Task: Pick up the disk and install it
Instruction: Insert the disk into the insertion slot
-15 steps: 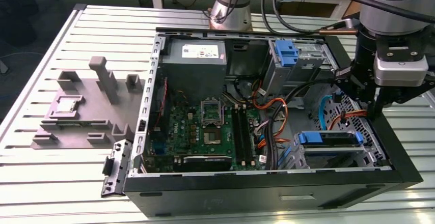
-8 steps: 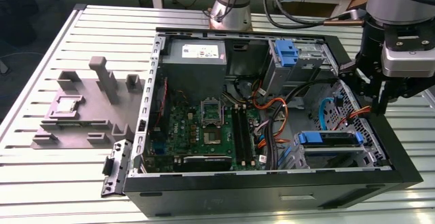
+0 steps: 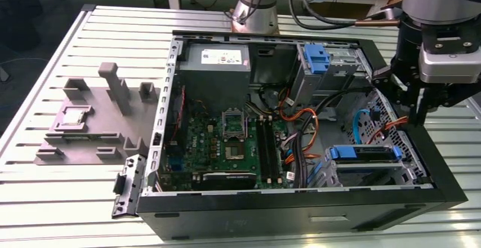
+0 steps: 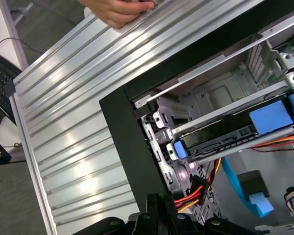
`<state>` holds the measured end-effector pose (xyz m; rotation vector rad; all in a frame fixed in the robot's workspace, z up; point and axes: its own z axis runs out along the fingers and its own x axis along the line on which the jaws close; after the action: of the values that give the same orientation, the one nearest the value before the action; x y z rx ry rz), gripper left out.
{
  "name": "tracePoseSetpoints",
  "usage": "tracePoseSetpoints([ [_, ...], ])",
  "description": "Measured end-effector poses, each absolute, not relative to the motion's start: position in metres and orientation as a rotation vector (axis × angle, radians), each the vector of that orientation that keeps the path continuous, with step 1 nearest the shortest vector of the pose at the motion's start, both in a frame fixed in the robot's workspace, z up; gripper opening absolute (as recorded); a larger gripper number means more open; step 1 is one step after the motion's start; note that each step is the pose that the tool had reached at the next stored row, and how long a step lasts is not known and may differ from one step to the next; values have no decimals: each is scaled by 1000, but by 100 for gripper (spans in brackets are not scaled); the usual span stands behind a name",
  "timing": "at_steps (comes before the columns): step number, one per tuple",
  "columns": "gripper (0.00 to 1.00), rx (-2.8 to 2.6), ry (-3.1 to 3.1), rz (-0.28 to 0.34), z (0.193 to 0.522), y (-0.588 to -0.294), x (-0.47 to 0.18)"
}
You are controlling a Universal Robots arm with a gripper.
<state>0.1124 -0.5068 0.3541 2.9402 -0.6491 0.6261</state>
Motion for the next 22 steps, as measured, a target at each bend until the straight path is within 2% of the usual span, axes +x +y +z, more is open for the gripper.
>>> tracePoseSetpoints([
  [22,17,2805,-972,601,354,-507,101],
])
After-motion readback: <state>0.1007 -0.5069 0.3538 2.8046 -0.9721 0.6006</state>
